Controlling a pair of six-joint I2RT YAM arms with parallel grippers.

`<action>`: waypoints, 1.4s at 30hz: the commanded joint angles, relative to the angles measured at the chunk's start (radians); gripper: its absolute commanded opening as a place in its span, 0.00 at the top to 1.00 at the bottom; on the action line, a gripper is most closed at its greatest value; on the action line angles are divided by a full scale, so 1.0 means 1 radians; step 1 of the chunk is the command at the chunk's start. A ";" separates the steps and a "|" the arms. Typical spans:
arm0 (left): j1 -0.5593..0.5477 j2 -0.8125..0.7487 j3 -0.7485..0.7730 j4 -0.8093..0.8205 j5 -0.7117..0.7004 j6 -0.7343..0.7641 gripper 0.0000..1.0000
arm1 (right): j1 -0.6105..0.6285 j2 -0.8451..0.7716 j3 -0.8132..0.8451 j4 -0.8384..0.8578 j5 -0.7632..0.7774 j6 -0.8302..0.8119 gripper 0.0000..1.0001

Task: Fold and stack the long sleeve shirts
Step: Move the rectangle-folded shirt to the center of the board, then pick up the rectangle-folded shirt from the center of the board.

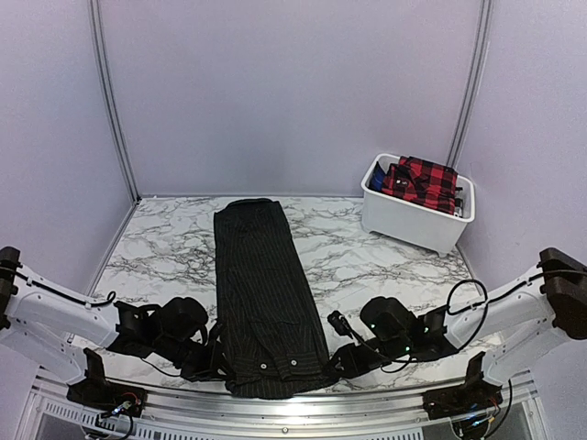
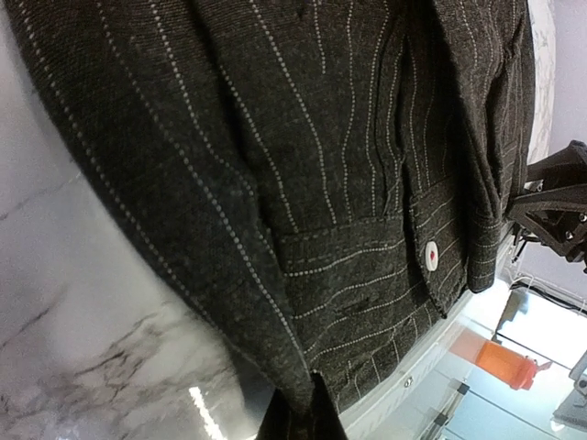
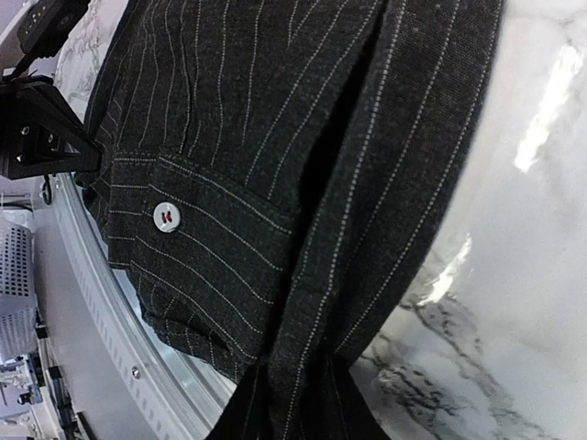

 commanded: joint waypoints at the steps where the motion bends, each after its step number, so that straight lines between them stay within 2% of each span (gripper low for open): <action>1: -0.006 -0.083 -0.030 -0.151 0.033 0.012 0.94 | 0.055 -0.001 0.025 0.033 -0.003 0.065 0.75; 5: -0.005 -0.127 -0.041 -0.152 0.047 0.007 0.79 | 0.052 -0.043 0.027 0.022 0.026 0.074 0.57; 9: -0.004 -0.176 -0.044 -0.157 0.019 0.001 0.55 | 0.025 -0.046 0.025 0.033 0.023 0.076 0.49; 12: 0.005 -0.195 -0.059 -0.165 -0.023 -0.021 0.50 | -0.013 -0.020 0.013 0.077 -0.016 0.073 0.47; 17: 0.013 -0.178 -0.075 -0.082 -0.041 -0.046 0.49 | -0.037 0.041 0.018 0.137 -0.060 0.065 0.47; 25: 0.013 -0.058 -0.076 0.053 -0.001 -0.068 0.50 | -0.038 0.109 0.033 0.191 -0.112 0.074 0.48; 32: 0.013 -0.009 -0.055 0.076 0.014 -0.069 0.64 | -0.036 0.127 0.036 0.204 -0.127 0.085 0.55; 38: 0.013 -0.016 -0.045 0.076 0.018 -0.065 0.80 | -0.036 0.143 0.052 0.216 -0.148 0.089 0.70; 42: 0.013 -0.051 -0.045 0.076 0.017 -0.069 0.88 | -0.036 0.137 0.075 0.206 -0.163 0.087 0.90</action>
